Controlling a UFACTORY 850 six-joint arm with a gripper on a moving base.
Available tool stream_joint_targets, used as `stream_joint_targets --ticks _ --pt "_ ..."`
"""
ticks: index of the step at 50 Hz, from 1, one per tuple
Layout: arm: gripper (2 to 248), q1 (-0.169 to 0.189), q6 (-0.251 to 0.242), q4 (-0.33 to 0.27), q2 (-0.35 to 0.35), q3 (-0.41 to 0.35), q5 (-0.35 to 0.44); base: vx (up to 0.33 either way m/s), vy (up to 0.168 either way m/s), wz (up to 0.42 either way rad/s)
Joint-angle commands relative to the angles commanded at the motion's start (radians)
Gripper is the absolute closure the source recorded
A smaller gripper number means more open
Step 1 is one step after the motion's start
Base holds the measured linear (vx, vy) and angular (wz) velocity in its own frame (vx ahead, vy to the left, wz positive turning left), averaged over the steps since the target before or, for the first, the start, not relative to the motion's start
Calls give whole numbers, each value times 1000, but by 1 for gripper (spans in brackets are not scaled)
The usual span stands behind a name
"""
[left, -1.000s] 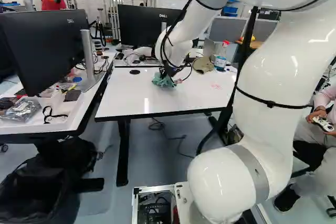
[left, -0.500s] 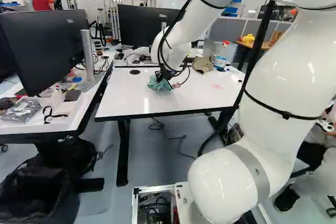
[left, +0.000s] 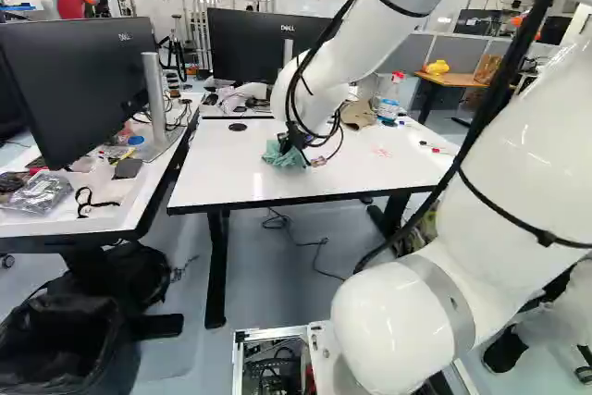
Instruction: Clean the table with the green towel
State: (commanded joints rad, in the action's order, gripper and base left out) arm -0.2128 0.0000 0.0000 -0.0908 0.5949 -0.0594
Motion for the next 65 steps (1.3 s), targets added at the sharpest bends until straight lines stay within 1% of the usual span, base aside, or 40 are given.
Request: stream_joint_targets --ticks 11,42,48,65 --pt "200 7 0 0 -53 -50 0 0 0 0" --pt "200 8 0 0 -54 -50 0 0 0 0" --pt "200 20 0 0 -55 -39 0 0 0 0" --pt "200 72 0 0 -41 18 0 0 0 0"
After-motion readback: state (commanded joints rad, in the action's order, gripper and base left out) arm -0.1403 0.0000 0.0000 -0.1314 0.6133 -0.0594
